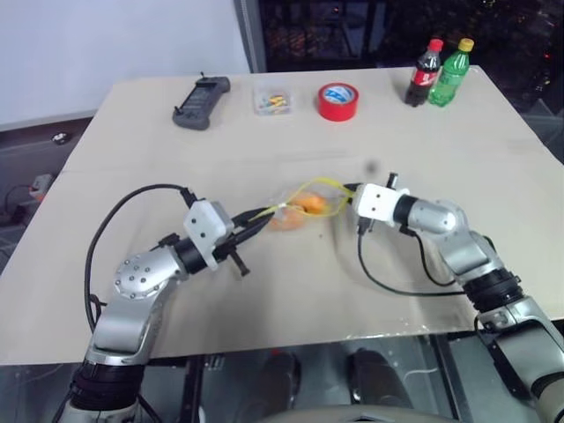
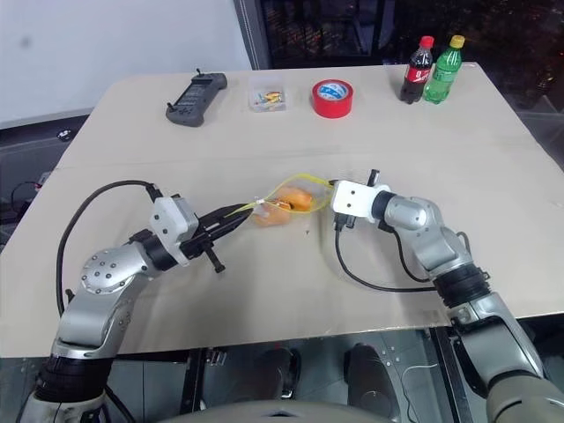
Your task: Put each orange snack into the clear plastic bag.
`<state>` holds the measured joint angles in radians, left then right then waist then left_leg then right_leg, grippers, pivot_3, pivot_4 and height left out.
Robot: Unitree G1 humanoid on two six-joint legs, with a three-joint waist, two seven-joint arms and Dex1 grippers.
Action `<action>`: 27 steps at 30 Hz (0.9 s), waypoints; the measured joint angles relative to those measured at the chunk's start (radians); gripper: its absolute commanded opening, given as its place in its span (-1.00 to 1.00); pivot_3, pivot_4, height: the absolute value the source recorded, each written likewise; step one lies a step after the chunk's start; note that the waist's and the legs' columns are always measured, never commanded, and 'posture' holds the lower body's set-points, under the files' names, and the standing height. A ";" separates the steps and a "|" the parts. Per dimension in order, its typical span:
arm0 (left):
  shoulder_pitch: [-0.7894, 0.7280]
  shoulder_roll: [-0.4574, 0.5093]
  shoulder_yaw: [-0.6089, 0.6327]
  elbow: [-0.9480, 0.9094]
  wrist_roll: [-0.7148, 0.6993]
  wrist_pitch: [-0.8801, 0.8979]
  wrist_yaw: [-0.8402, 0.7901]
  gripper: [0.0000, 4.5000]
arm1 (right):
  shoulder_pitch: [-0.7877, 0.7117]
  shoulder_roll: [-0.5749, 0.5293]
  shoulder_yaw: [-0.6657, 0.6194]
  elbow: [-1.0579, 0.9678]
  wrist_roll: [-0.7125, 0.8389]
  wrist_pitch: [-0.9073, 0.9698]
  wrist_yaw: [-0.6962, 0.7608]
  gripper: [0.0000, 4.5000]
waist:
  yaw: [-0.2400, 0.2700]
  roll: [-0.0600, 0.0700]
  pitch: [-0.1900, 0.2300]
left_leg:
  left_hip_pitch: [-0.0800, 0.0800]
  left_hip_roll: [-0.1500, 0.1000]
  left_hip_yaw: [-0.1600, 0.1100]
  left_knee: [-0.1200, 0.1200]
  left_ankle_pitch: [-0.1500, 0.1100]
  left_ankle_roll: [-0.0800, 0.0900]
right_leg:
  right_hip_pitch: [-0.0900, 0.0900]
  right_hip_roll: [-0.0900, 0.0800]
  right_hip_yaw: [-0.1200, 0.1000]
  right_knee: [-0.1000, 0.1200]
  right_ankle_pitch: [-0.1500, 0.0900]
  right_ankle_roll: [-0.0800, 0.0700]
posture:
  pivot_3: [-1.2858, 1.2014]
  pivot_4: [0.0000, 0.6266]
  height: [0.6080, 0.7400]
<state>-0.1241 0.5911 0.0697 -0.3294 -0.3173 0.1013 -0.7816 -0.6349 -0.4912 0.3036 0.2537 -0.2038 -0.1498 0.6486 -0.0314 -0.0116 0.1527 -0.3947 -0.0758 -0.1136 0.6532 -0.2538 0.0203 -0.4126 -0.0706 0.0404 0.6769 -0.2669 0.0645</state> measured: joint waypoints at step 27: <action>-0.267 -0.109 -0.130 0.405 0.234 -0.378 0.032 -1.00 | 0.245 -0.272 -0.125 -0.344 0.039 0.208 0.113 -0.07 | -0.001 0.000 0.000 | -0.002 -0.003 -0.002 0.002 -0.001 0.001 | -0.003 -0.001 0.003 0.001 0.000 0.001 | 0.03 -0.52 1.00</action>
<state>-0.3912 0.4821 -0.0606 0.0758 -0.0837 -0.2772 -0.7498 -0.3902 -0.7632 0.1788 -0.0899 -0.1645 0.0579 0.7618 -0.0323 -0.0114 0.1530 -0.3969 -0.0792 -0.1160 0.6552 -0.2544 0.0215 -0.4152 -0.0711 0.0435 0.6784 -0.2664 0.0655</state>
